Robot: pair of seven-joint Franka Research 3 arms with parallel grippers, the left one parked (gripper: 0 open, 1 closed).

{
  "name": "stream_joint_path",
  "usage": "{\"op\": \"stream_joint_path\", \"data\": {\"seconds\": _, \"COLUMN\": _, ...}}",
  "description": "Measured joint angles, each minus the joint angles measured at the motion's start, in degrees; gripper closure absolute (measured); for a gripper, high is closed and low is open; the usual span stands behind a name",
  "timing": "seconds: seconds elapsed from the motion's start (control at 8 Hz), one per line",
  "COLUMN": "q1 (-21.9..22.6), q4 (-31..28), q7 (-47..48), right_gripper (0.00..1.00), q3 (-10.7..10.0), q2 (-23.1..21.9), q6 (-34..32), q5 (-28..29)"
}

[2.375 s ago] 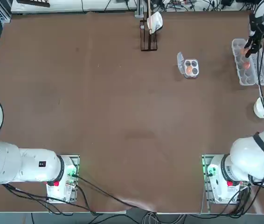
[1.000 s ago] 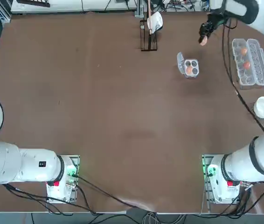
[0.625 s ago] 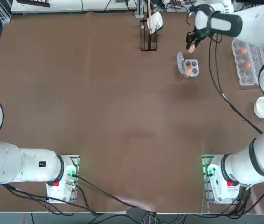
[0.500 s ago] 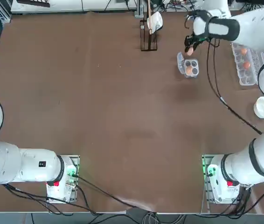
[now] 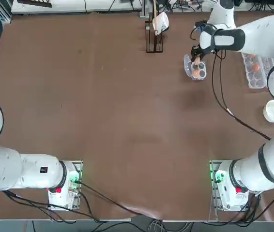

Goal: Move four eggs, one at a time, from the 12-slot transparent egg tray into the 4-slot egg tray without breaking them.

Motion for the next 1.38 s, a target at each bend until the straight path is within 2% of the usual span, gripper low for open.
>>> {"op": "stream_joint_path", "data": {"seconds": 0.25, "q1": 0.03, "q4": -1.82, "q7": 0.03, "right_gripper": 0.43, "q3": -0.01, "q2": 0.00, "q6": 1.72, "q5": 0.00}}
{"op": "stream_joint_path", "data": {"seconds": 1.0, "q1": 0.03, "q4": -2.31, "q7": 0.07, "right_gripper": 0.42, "q3": -0.06, "q2": 0.27, "q6": 2.28, "q5": 0.00}}
{"op": "stream_joint_path", "data": {"seconds": 1.12, "q1": 0.03, "q4": -2.31, "q7": 0.02, "right_gripper": 0.29, "q3": -0.08, "q2": 0.33, "q6": 2.28, "q5": 0.00}}
{"op": "stream_joint_path", "data": {"seconds": 1.25, "q1": 0.03, "q4": -2.24, "q7": -0.04, "right_gripper": 0.09, "q3": -0.11, "q2": 0.34, "q6": 2.28, "q5": 0.00}}
{"op": "stream_joint_path", "data": {"seconds": 1.38, "q1": 0.03, "q4": -2.03, "q7": -0.17, "right_gripper": 0.00, "q3": -0.16, "q2": 0.27, "q6": 2.31, "q5": 0.00}}
